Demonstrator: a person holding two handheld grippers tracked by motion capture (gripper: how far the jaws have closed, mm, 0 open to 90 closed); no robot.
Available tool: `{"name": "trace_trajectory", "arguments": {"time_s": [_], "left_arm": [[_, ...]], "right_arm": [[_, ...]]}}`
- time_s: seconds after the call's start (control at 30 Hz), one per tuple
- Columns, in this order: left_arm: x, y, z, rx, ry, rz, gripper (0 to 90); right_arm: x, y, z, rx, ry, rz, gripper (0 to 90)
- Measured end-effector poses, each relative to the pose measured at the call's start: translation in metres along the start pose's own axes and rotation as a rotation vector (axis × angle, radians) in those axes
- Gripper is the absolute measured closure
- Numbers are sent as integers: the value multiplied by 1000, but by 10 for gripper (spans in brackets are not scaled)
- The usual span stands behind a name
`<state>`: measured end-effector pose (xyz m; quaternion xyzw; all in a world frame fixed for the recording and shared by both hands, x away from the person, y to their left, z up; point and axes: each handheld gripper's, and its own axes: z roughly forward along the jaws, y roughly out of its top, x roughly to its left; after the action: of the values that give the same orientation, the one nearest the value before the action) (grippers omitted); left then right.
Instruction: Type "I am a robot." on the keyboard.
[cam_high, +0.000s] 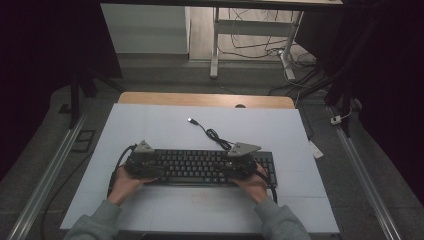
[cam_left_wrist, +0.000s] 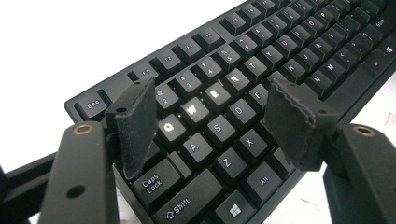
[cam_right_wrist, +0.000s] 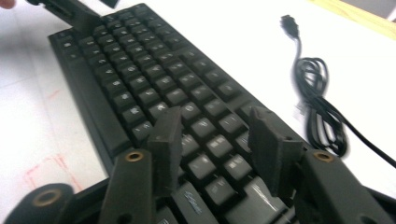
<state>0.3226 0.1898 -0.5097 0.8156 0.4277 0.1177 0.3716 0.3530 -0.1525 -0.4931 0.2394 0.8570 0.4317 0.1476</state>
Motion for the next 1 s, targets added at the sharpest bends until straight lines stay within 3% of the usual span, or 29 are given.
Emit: {"name": "trace_trajectory", "arguments": {"time_s": [0.77,1.0], "left_arm": [[-1,-5,-4,-4,5,-5,340],[-5,-15,-13,-14,2,-16,341]], "right_arm": [[-28,-39,-51,-15,-69,52,471],[-32,-59,-72,2,-104,55,467]]}}
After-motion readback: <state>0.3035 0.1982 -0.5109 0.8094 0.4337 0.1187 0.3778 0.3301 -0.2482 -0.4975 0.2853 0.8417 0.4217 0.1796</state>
